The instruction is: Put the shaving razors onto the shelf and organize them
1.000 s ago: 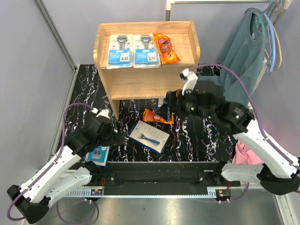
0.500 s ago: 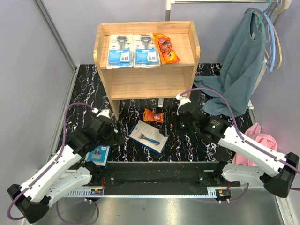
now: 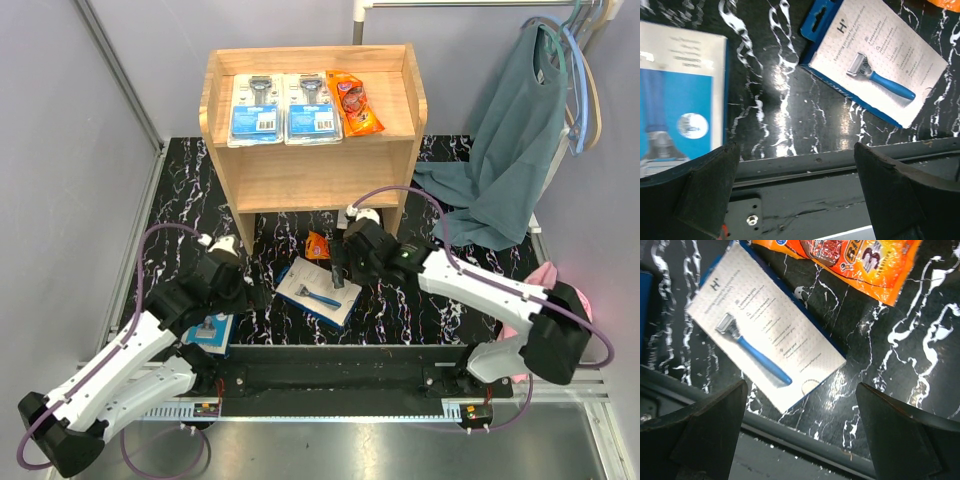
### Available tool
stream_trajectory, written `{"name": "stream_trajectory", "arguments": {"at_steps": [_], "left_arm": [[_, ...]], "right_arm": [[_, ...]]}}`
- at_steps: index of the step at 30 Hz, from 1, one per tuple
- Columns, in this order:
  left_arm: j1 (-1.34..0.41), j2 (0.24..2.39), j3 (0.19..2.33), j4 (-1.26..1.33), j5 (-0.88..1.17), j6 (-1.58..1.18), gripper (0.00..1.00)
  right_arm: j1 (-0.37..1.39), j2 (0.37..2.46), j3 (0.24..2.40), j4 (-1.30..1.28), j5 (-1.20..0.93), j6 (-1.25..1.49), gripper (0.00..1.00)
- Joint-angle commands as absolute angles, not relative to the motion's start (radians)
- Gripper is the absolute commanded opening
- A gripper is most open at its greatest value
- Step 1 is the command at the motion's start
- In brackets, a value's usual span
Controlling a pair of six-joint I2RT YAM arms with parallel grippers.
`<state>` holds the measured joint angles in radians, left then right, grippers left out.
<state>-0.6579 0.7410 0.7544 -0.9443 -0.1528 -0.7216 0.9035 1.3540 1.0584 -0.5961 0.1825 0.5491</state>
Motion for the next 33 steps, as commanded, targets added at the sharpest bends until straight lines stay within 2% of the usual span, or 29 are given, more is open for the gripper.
{"name": "stream_trajectory", "arguments": {"at_steps": [1,7,13,23,33], "left_arm": [[-0.657,0.719,0.648,-0.81,-0.039,-0.825,0.99],[-0.657,0.707,0.529,-0.655,0.038,-0.92,0.99],[-0.657,0.722,0.514,-0.63,0.048,-0.928,0.99],[-0.657,0.707,0.508,-0.635,0.041,-0.927,0.99],[-0.657,0.704,0.523,-0.63,0.028,-0.916,0.99]], "right_arm": [[0.911,1.436,1.109,-0.516,0.19,0.5,1.0],[0.865,1.555,1.146,-0.483,0.153,0.489,1.0],[0.799,1.615,1.141,-0.453,0.071,0.518,1.0],[0.807,1.669,1.12,-0.399,-0.119,0.546,0.99],[0.908,1.712,1.112,-0.397,-0.189,0.566,0.99]]}}
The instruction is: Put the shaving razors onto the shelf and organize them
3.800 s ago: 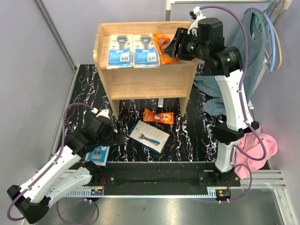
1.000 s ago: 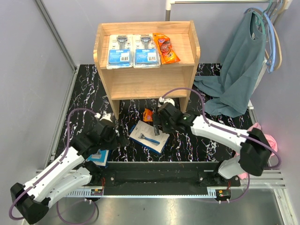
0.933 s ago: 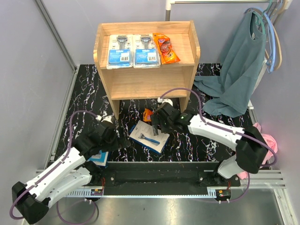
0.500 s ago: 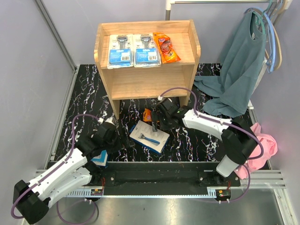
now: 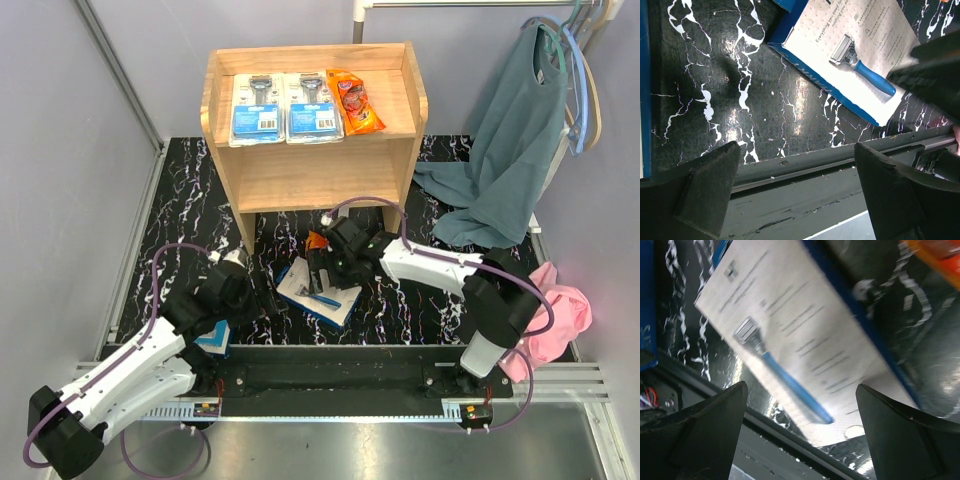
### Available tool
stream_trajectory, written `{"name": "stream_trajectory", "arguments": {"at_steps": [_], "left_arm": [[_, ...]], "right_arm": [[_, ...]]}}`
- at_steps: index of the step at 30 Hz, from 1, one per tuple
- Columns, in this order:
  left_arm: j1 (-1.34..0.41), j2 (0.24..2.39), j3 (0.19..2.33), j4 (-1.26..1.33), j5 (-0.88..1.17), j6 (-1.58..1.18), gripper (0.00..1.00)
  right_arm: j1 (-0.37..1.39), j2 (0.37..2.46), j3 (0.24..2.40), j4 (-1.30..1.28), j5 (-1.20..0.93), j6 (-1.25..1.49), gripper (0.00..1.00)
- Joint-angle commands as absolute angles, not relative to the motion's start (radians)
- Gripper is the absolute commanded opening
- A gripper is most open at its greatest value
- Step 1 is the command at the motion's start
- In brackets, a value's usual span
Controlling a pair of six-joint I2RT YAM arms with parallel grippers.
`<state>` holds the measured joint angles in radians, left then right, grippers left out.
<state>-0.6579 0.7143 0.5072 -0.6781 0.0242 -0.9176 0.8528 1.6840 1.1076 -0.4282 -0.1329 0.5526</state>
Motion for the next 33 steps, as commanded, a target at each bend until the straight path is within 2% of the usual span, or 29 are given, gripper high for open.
{"name": "stream_trajectory", "arguments": {"at_steps": [1,6,12,17,26,33], "left_arm": [[-0.657,0.703,0.528,-0.632,0.026,-0.913,0.99],[-0.658,0.692,0.537,-0.637,0.026,-0.907,0.99],[-0.657,0.669,0.532,-0.641,0.02,-0.905,0.99],[-0.657,0.672,0.526,-0.64,0.02,-0.91,0.99],[-0.657,0.66,0.531,-0.644,0.025,-0.908,0.99],[-0.657,0.641,0.532,-0.65,0.017,-0.904,0.99]], "right_arm": [[0.917,1.724,1.115,-0.397,-0.192,0.566,0.99],[0.937,1.701,1.138,-0.428,-0.135,0.578,0.99],[0.937,1.585,1.1,-0.429,0.102,0.572,1.0],[0.939,1.589,1.104,-0.422,0.242,0.531,1.0],[0.937,1.773,1.16,-0.426,0.166,0.538,1.0],[0.942,1.769,1.164,-0.396,-0.027,0.535,1.0]]}}
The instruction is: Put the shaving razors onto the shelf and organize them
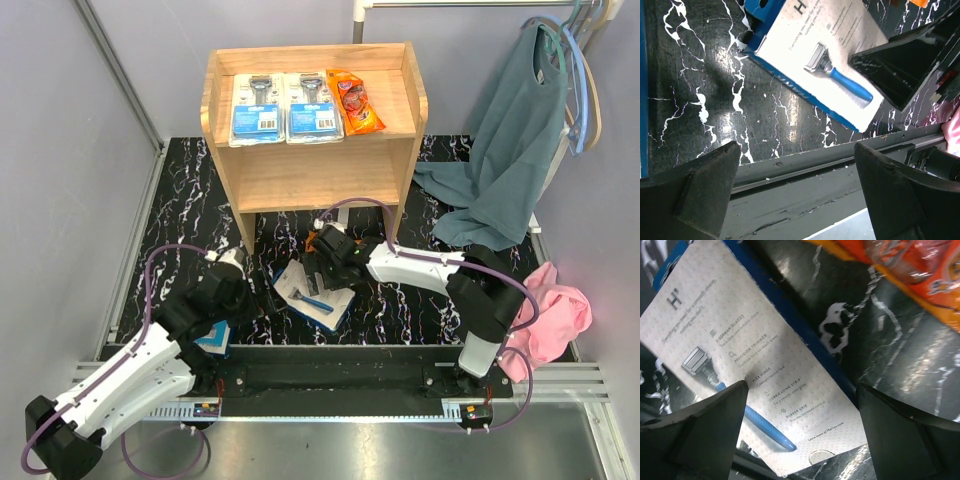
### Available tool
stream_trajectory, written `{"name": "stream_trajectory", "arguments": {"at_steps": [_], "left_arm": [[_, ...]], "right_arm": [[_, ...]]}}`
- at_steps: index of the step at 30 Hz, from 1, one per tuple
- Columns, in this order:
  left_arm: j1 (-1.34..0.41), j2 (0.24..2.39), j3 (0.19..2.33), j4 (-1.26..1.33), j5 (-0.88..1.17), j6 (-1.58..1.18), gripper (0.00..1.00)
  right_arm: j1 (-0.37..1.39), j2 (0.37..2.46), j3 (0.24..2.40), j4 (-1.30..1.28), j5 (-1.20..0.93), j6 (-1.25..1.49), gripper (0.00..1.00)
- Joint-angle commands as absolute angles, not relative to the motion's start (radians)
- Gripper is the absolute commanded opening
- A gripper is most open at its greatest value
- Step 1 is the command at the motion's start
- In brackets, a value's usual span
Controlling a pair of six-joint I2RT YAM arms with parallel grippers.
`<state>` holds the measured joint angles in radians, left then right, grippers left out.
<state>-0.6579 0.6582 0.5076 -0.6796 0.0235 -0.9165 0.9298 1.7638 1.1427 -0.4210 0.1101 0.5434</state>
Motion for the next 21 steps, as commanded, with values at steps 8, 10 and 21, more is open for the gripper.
{"name": "stream_trajectory", "arguments": {"at_steps": [8,10,21], "left_arm": [[-0.657,0.615,0.554,-0.655,0.003,-0.899,0.99],[-0.657,0.615,0.563,-0.66,0.003,-0.896,0.99],[-0.657,0.641,0.58,-0.569,-0.023,-0.951,0.99]], "right_arm": [[1.032,1.786,1.226,-0.402,-0.15,0.512,0.99],[1.035,1.757,1.224,-0.419,-0.127,0.532,1.0],[1.035,1.307,1.052,-0.433,0.19,0.71,1.0]]}}
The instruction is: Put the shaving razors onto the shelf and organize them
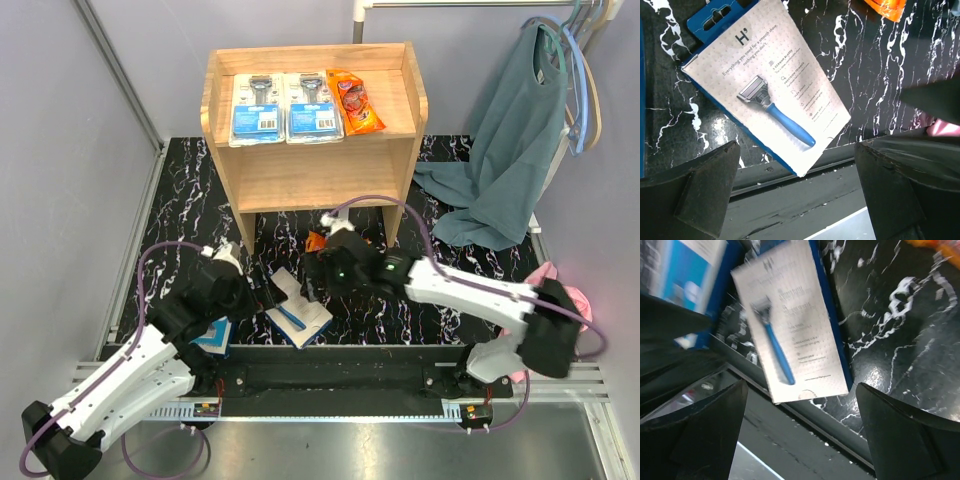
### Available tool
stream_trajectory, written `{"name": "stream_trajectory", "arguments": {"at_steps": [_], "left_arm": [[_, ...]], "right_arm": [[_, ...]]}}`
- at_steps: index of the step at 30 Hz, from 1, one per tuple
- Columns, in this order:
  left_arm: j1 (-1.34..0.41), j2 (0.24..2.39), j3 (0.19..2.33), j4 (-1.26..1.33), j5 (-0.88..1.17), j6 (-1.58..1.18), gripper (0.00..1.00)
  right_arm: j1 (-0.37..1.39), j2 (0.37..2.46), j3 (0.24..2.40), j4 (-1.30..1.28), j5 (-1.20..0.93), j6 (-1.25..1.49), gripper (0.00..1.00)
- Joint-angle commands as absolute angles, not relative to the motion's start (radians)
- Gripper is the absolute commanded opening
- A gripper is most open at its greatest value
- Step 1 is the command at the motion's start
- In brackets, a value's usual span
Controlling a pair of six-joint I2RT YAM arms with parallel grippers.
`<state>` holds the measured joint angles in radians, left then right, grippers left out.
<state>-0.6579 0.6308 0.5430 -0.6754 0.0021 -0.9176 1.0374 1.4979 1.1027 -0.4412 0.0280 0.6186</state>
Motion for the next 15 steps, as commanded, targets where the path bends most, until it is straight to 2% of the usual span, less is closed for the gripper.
{"name": "stream_trajectory", "arguments": {"at_steps": [1,7,15], "left_arm": [[-0.657,0.656,0.578,-0.552,-0.021,-0.96,0.99],[-0.66,0.783,0.587,-0.408,-0.021,-1.057,0.95],[-0.79,0.974,0.649,-0.278,-0.159,-1.248,0.95]], "right_arm": [[1.035,1.23,1.016,-0.431,0.213,0.739,1.0],[1.035,0.979,0.884,-0.419,0.347,0.808,1.0],[1.035,0.879,0.822,-0.443,0.399,0.842,1.0]]}}
